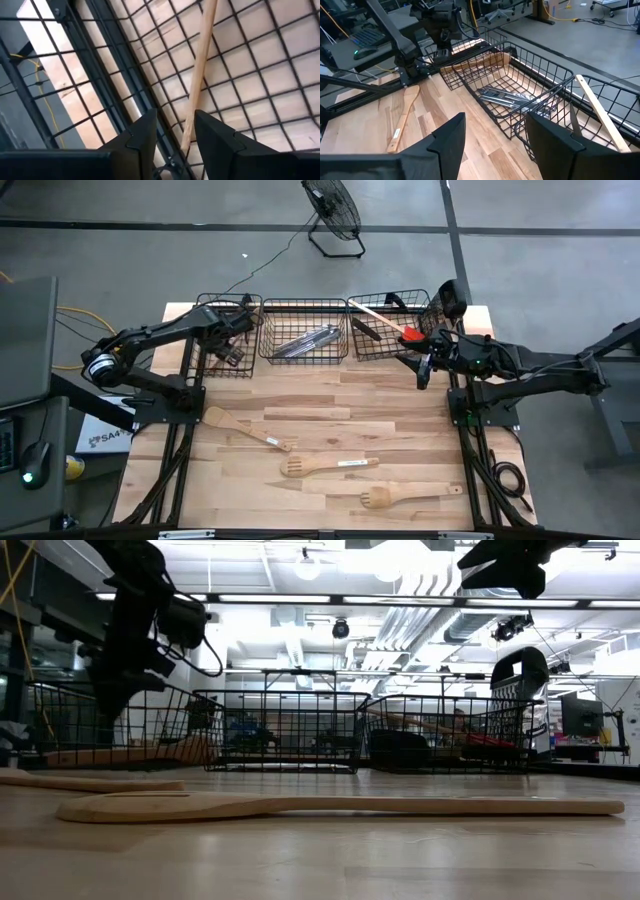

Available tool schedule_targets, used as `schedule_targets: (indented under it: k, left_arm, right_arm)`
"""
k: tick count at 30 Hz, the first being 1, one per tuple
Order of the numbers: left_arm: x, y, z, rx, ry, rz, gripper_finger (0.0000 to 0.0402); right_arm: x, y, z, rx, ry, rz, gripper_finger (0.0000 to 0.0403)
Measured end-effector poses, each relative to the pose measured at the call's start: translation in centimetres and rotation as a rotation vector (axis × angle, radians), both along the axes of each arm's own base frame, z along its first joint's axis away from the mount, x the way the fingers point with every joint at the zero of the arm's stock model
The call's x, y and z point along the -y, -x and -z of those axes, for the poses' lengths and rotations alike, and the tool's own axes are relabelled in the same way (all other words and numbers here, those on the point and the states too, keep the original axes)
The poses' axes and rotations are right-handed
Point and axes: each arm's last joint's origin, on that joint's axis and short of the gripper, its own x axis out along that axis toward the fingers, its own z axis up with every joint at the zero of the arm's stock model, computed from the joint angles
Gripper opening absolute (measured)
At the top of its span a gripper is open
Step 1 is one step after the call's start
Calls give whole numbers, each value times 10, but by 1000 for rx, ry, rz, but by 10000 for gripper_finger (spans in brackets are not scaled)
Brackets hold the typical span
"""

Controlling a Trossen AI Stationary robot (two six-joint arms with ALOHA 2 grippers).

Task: Pick & Place Kitchen Items
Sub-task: Put the wooden spatula into the left wire basket

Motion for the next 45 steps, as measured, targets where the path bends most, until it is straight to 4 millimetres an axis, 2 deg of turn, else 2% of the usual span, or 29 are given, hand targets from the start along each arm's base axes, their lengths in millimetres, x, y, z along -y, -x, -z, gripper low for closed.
schedule_targets:
  k: [8, 18, 28, 36, 41, 45]
  left_arm:
    - [0, -1, -3, 10, 10, 3, 128]
    - [2, 3, -43, 72, -78, 33, 128]
    - [23, 15, -65, 294, 77, 253, 129]
    - [37, 23, -76, 399, 95, 364, 129]
    - [48, 21, -80, 400, 71, 479, 129]
    - [57, 12, -81, 410, 53, 573, 129]
  right_arm:
    - [-1, -1, 2, -16, -19, -23, 200]
    - [-1, 0, 6, -48, -56, -28, 200]
    - [-1, 1, 7, -53, -66, -28, 200]
    - [-1, 1, 7, -53, -68, -30, 200]
    - [-1, 1, 7, -53, -69, -31, 200]
    - [-1, 1, 7, -53, -70, -31, 200]
